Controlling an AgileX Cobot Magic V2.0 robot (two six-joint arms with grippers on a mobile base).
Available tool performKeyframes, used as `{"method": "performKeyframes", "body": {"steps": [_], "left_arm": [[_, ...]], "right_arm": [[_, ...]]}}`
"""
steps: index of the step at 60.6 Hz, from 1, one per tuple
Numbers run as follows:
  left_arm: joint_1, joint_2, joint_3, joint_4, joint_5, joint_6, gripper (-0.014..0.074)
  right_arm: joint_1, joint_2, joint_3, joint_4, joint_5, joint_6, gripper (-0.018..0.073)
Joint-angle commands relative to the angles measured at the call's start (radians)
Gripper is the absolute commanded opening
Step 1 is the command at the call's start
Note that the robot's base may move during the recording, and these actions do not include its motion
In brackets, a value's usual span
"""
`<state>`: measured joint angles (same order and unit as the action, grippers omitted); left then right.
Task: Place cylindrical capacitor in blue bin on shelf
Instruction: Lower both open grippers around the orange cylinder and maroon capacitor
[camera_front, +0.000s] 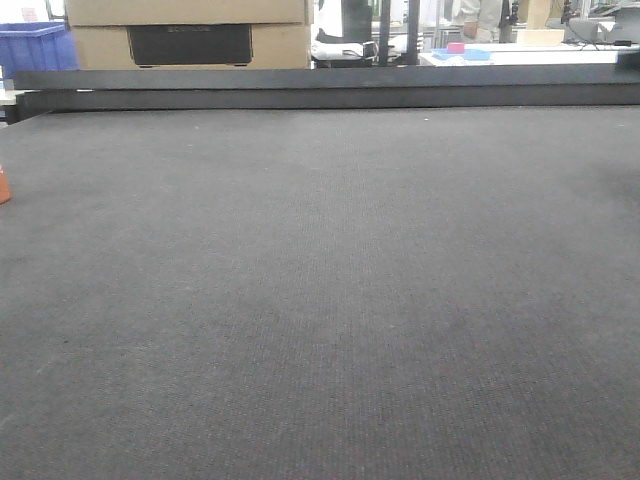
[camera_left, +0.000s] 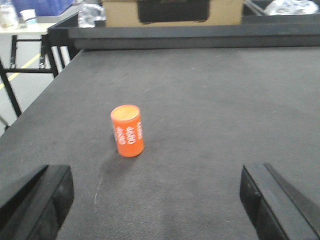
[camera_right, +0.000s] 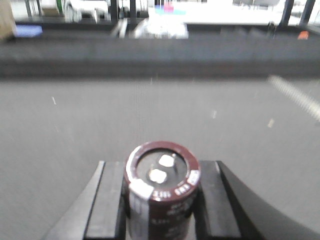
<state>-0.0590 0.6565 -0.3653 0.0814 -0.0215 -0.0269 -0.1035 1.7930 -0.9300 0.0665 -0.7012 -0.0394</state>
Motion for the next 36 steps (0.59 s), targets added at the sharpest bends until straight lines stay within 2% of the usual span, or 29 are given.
{"method": "performKeyframes", "body": {"steps": [1, 6, 12, 16, 23, 36], "left_arm": [[0.04, 0.098, 0.056, -0.046, -0.208, 0.001, 0.0582], [0.076, 0.248, 0.065, -0.064, -0.377, 0.001, 0.0582], [0.076, 0.425, 0.046, -0.064, -0.57, 0.001, 0.0582], [0.076, 0.539, 0.009, -0.059, -0.65, -0.003, 0.0582], [0.076, 0.76, -0.101, -0.059, -0.664, -0.005, 0.0582], [0.076, 1.016, -0.288, -0.063, -0.737, -0.01, 0.0582]], "right_arm": [[-0.001, -0.106, 0.061, -0.003, -0.004, 0.0, -0.007], [-0.001, -0.196, 0.124, -0.003, -0.003, 0.0, -0.007], [-0.001, -0.271, 0.184, -0.003, -0.003, 0.0, -0.007], [-0.001, -0.306, 0.218, -0.003, -0.003, 0.0, -0.007], [-0.001, -0.352, 0.265, -0.003, -0.003, 0.0, -0.007], [-0.001, -0.361, 0.286, -0.007, -0.001, 0.0, -0.007]]}}
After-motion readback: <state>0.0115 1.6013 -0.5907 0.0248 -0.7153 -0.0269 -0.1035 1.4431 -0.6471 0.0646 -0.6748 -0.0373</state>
